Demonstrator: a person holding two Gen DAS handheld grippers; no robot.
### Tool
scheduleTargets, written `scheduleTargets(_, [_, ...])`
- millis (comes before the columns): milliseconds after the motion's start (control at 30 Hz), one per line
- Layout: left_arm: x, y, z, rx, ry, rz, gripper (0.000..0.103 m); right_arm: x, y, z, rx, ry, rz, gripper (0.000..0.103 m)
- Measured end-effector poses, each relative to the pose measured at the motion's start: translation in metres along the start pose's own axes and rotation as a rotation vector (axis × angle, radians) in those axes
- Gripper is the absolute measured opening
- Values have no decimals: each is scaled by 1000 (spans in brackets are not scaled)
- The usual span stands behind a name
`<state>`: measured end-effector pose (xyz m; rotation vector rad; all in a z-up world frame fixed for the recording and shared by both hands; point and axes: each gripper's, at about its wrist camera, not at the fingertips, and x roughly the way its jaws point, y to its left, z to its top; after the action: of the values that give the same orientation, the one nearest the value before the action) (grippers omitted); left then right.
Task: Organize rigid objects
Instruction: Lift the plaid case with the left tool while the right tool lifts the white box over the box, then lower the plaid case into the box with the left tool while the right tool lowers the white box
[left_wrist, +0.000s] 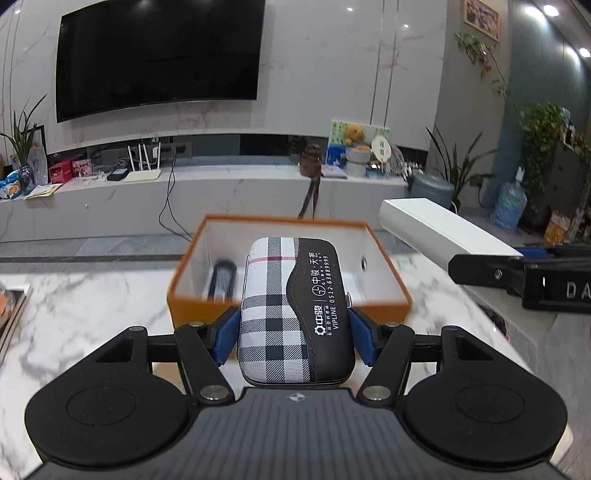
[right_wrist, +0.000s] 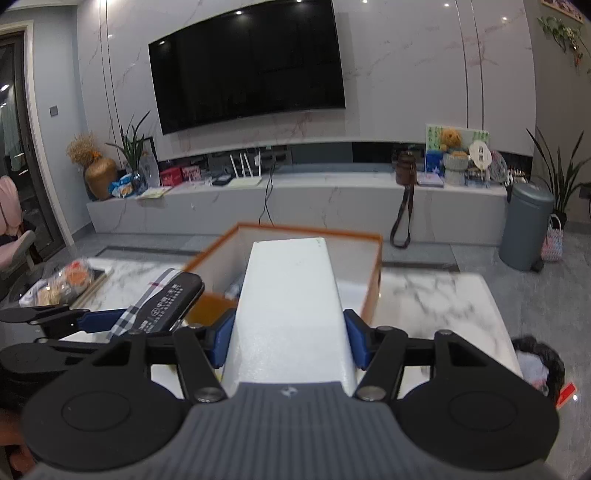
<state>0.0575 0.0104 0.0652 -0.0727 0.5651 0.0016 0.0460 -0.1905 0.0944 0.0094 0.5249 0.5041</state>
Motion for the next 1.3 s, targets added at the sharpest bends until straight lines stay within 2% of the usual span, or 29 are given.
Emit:
scheduleTargets(200, [22,17,31,-21,0,-2,72,34,7,38,-14,-33,-5,60])
scheduleTargets(500, [57,40,55,-39,59,-17,72,88,2,62,19,8,-13,60])
scheduleTargets(900, [104,48,63,1,175,-40,72,147,-7,66,34,120,-39,60])
scheduleTargets(1200, [144,56,69,4,272,-38,72,197,-24,60,61,229,-64,60])
scheduleTargets(1300, [156,55,68,33,307,-22,72,212,-31,56,74,270,-77,60])
